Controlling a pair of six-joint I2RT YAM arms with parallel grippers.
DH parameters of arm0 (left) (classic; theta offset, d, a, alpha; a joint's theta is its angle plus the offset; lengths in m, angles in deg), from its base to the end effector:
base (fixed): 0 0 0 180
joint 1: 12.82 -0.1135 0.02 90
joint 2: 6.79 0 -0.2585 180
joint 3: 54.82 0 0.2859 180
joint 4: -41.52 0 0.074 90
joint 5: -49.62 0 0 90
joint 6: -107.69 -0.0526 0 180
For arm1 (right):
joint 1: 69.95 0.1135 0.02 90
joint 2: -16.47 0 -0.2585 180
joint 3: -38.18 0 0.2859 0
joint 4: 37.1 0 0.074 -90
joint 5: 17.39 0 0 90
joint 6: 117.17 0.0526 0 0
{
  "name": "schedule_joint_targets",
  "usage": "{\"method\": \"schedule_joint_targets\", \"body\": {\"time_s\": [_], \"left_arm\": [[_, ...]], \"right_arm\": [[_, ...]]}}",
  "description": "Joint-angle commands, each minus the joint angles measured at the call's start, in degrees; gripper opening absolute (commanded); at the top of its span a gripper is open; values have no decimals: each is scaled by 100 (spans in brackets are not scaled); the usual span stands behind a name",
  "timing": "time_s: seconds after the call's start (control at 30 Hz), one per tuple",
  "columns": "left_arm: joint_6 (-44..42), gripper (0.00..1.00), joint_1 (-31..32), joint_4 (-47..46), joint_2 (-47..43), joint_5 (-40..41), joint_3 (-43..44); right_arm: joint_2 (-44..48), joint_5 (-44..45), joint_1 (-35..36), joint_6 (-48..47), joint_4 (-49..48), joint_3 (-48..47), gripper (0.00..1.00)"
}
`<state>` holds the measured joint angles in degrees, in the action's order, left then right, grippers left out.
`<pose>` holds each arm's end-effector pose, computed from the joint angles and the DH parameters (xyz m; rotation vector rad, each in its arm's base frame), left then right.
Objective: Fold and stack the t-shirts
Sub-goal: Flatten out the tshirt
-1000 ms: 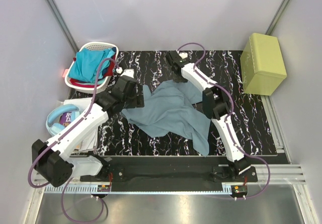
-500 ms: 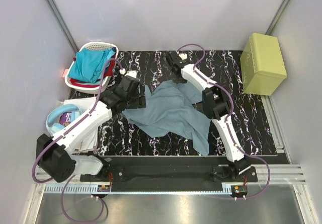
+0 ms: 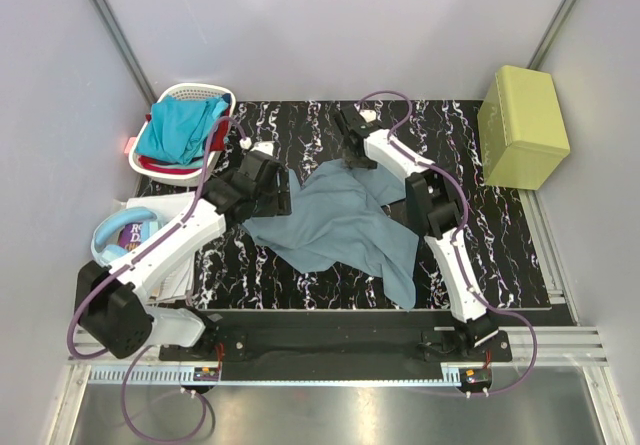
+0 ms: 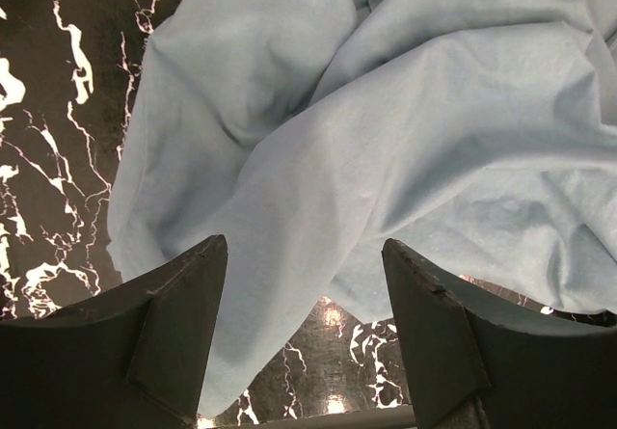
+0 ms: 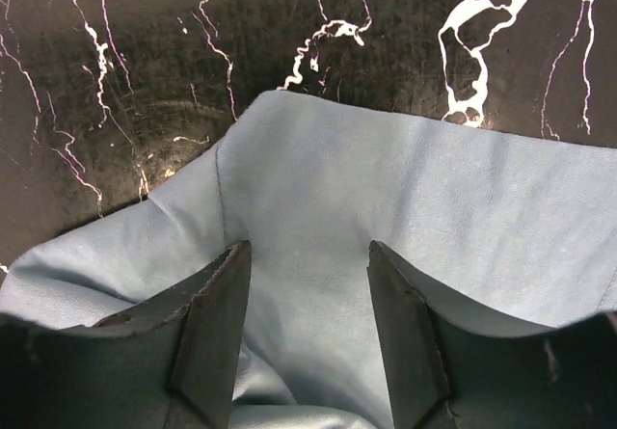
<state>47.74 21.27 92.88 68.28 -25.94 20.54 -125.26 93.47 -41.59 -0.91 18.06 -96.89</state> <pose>0.2705 -0.1673 0.2675 -0.0231 2.4333 -0.1952 0.5062 0.2519 0.1319 0.0708 2.5423 -0.1230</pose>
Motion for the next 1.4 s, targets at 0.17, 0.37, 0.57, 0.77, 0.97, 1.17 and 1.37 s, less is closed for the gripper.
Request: {"method": "schedule_joint_targets", "body": {"time_s": [0.17,0.37,0.57,0.77,0.97,1.17,1.37], "left_arm": [[37,70,-16,-259,148,-161,92],[28,67,-16,-259,192,-152,83],[-7,66,-25,-294,385,-125,206],[-95,65,-25,-312,825,-125,601],[-139,65,-34,-330,1194,-134,917],[-200,65,-147,-347,1781,-152,1427],[-244,66,-419,-295,2573,-371,2279]], "right_arm": [[-3,-389,-199,98,11,-167,39],[-4,-452,-270,221,19,-9,10],[189,-197,-445,362,11,184,0],[585,49,-936,599,-59,158,0],[515,128,-1254,512,72,-763,0],[102,287,-1447,406,485,-2188,0],[163,366,-1518,511,503,-2145,0]]}}
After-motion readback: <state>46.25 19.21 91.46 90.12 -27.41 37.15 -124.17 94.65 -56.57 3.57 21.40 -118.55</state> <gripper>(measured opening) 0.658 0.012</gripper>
